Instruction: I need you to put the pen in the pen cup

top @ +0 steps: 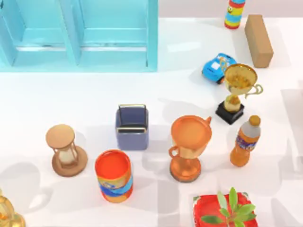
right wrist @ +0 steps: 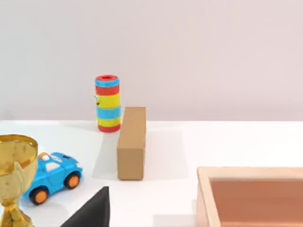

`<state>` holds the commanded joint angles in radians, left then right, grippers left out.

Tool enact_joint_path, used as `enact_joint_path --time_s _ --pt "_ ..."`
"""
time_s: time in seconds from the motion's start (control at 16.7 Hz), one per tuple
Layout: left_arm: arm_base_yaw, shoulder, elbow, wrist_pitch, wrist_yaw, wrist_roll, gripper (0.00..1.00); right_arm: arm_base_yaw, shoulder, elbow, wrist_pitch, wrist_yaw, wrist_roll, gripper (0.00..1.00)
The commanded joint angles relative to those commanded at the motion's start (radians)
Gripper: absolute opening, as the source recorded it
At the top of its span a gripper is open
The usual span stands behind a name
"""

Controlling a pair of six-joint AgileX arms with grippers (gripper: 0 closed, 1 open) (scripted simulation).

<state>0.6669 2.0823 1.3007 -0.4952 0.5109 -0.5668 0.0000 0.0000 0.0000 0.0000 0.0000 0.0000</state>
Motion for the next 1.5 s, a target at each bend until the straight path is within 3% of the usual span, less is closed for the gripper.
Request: enact_joint_path --time_s 0.24,0.54,1.32,1.5 --pt "-0.056 0.106 -0.009 0.144 -0.016 -0.06 1.0 0.0 0.0 0.0 0.0 0.0 0.0 1.0" --pt "-0.064 0.119 -0.009 0.159 -0.018 -0.067 1.0 0.0 0.0 0.0 0.0 0.0 0.0 1.0" --pt "-0.064 0.119 -0.009 0.159 -0.018 -0.067 0.02 0.0 0.0 0.0 0.0 0.0 0.0 1.0" --pt "-0.064 0.119 -0.009 0.159 -0.018 -0.067 0.0 0.0 0.0 0.0 0.0 0.0 0.0 1.0"
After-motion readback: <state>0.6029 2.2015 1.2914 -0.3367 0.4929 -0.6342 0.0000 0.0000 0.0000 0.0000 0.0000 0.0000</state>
